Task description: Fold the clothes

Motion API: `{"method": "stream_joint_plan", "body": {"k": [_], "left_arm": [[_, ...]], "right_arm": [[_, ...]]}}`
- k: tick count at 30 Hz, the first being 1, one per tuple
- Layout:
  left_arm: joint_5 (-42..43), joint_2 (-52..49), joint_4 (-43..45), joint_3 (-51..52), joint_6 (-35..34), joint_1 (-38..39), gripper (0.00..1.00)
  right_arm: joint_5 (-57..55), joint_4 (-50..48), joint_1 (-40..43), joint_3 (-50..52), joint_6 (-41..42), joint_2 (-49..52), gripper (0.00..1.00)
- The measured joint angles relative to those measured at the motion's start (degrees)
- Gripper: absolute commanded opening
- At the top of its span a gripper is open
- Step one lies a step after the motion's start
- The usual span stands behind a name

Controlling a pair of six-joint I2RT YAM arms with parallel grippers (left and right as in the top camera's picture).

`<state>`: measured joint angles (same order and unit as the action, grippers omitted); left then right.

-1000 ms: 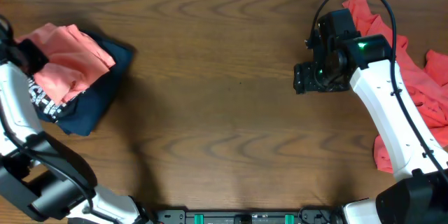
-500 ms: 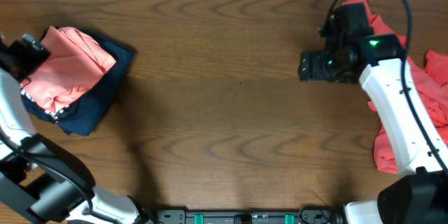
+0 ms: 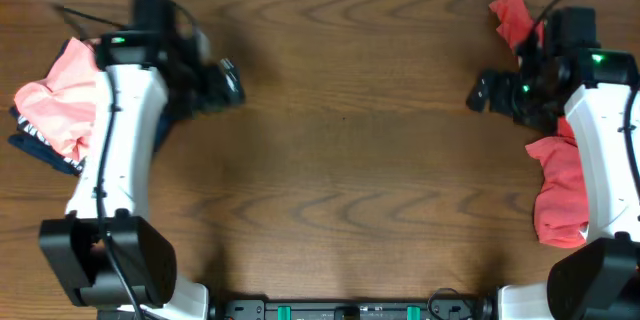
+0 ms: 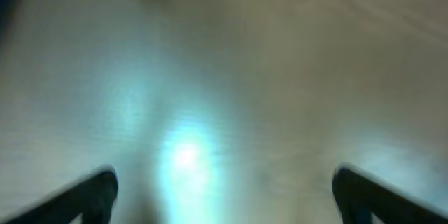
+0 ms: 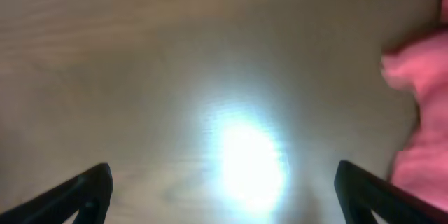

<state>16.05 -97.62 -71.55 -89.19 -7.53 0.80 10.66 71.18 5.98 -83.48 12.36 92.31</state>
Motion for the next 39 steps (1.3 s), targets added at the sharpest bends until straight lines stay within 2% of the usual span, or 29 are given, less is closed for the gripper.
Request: {"method": "stream_joint_plan", "body": {"k": [3, 5, 7, 10, 15, 19, 22, 26, 31, 39], "left_arm": [[-1.92, 0.00, -10.23, 0.11, 0.07, 2.73, 0.98], [-2.97, 0.02, -13.79, 0.15, 0.04, 4.02, 0.98], [-3.58, 0.74, -14.38, 0.85, 0.02, 5.01, 0.98], [-4.70, 4.79, -12.04, 4.07, -0.26, 6.14, 0.98], [-6.12, 22.80, 0.04, 12.72, -1.51, 7.96, 0.98], [-8.50, 41.97, 14.36, 22.03, -1.88, 10.93, 0.98], [-9.46, 53.92, 21.03, 27.91, -1.95, 11.87, 0.98], [-10.49, 63.14, 18.86, 30.27, -2.14, 11.87, 0.98], [-10.54, 70.12, 17.57, 30.58, -2.16, 11.87, 0.98], [-10.54, 72.28, 17.53, 30.58, -2.58, 11.87, 0.98]], "right_arm": [[-0.33, 7.23, 0.83, 0.02, -0.20, 0.00, 0.99], [-0.48, 10.32, 0.98, 0.04, -0.48, 0.00, 0.99], [-0.66, 11.96, 0.98, 0.26, -0.92, -0.37, 0.99], [-0.85, 9.38, 0.98, 2.67, -1.25, -3.19, 0.99], [-1.40, -3.41, 0.96, 12.63, -1.44, -18.78, 0.99], [-3.17, -17.14, 0.55, 23.43, -1.51, -38.32, 0.99], [-4.24, -22.01, 0.26, 29.09, -1.53, -50.49, 0.99], [-4.96, -18.25, 0.11, 32.44, -1.51, -61.00, 0.99], [-5.18, -10.71, 0.11, 32.92, -1.53, -68.22, 0.99], [-5.31, -0.72, 0.11, 33.11, -1.51, -70.20, 0.99]]}}
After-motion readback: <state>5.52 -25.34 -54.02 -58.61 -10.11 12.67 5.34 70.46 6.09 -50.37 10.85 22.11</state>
